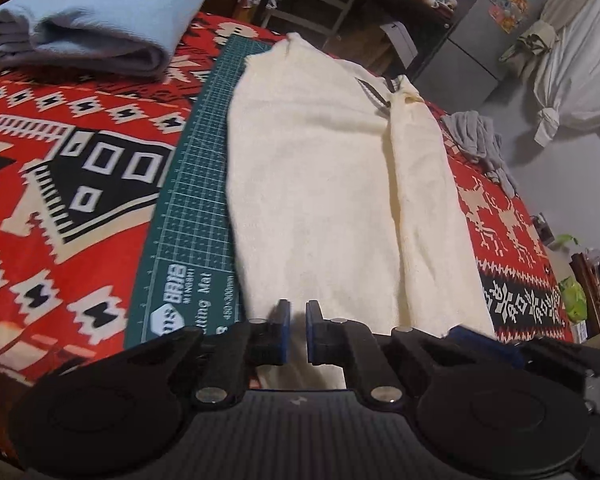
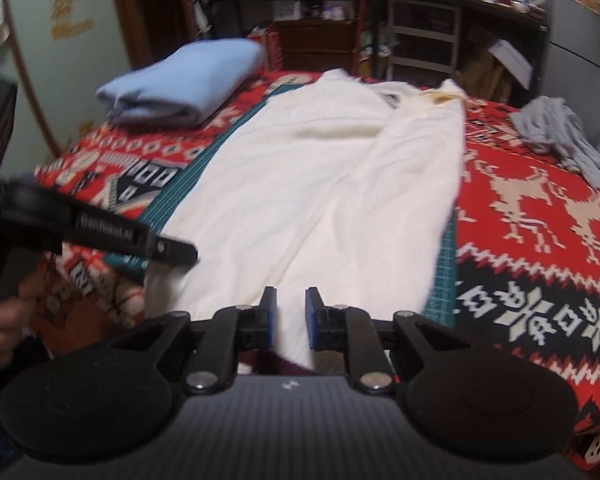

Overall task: Fold clothes
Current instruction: 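Grasp the vest hem with both tools and pull it straight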

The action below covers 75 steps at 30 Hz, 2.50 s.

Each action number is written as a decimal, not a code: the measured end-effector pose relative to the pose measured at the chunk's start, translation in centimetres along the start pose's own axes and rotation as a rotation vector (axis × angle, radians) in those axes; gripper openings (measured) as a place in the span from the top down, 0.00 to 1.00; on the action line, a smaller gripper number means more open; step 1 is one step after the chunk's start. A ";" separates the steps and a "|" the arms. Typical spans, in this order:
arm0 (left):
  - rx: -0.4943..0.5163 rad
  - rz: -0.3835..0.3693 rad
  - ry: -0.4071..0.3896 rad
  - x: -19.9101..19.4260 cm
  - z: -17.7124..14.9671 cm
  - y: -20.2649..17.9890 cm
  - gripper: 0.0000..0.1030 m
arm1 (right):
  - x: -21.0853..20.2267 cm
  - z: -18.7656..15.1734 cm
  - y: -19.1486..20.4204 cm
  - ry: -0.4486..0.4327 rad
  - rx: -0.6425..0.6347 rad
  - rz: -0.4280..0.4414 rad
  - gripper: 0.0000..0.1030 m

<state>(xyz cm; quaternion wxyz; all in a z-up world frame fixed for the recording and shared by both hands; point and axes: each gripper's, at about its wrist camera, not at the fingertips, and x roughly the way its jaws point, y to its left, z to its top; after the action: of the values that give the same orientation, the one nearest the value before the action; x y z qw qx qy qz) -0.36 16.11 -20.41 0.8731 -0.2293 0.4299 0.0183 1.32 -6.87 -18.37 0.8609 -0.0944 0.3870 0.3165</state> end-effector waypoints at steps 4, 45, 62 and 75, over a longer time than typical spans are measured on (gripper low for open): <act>-0.056 -0.011 0.001 -0.8 -0.3 0.9 0.85 | 0.4 0.1 1.3 0.028 -0.062 -0.003 0.69; -0.052 0.007 -0.087 -2.7 -0.1 1.1 0.96 | -6.6 -9.0 -15.9 -0.084 0.729 -0.070 0.87; -0.147 -0.064 0.057 -2.7 -0.5 3.7 0.79 | -6.9 -10.2 -16.4 -0.015 0.837 -0.037 0.74; -0.068 -0.016 0.106 -2.3 -1.1 2.5 0.94 | -6.3 -10.2 -16.2 0.007 0.801 -0.069 0.94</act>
<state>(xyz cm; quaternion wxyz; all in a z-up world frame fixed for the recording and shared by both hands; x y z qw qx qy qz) -3.21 18.25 -20.20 0.8408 -0.2631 0.4729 0.0136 2.03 -26.69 -22.04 0.8383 0.2347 0.4793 0.1112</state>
